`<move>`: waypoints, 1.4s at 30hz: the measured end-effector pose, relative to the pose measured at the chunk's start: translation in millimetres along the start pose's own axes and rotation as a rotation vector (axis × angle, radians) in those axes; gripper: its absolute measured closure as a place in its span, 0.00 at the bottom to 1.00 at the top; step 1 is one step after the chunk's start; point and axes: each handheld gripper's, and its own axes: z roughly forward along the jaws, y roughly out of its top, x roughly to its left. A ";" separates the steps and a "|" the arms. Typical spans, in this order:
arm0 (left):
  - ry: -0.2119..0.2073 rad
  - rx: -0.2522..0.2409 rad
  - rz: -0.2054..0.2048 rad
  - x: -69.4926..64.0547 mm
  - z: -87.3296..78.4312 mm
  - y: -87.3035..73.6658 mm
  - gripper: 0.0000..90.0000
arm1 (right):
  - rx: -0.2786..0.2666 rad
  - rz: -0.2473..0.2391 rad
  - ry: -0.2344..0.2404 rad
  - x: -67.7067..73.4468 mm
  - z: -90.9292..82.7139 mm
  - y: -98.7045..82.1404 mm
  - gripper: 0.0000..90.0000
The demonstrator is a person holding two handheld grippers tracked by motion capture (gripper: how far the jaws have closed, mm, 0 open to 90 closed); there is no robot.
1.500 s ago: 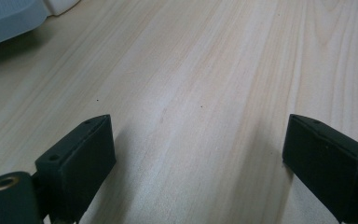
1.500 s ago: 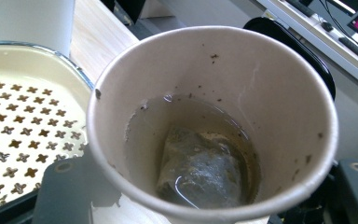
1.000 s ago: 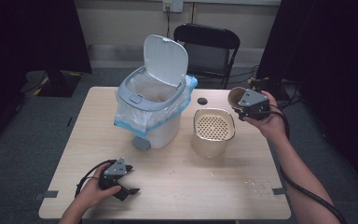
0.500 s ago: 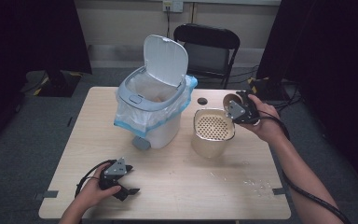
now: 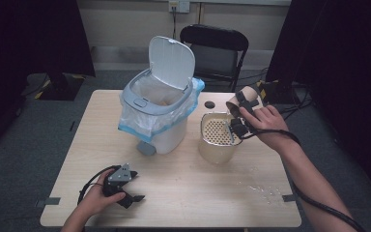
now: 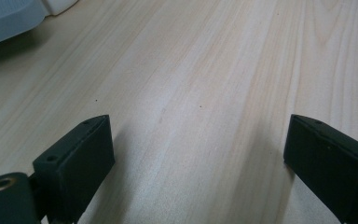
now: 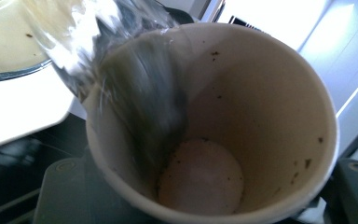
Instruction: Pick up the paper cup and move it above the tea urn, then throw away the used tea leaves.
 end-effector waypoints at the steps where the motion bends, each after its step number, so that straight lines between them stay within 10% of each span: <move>1: 0.001 0.002 0.003 0.2 -0.1 0.0 0.09 | 0.011 -0.085 -0.058 0.4 -1.9 4.8 0.33; 5: 0.001 0.002 0.003 0.2 -0.1 0.0 0.09 | 0.027 -0.011 -0.044 -2.6 -1.1 1.1 0.32; 12: 0.000 0.001 0.000 0.0 -0.1 0.0 0.09 | -0.076 0.612 0.224 -18.0 6.6 -33.4 0.32; 23: 0.000 0.001 0.000 0.0 0.0 0.0 0.09 | -0.213 1.194 0.540 -17.5 18.3 -56.9 0.32; 30: -0.001 -0.003 0.003 -0.1 0.7 -0.1 0.08 | -0.245 1.346 0.637 -18.6 21.5 -59.8 0.32; 42: 0.000 -0.003 0.003 -0.2 0.6 -0.1 0.08 | -0.284 1.436 0.700 -20.1 24.0 -63.9 0.31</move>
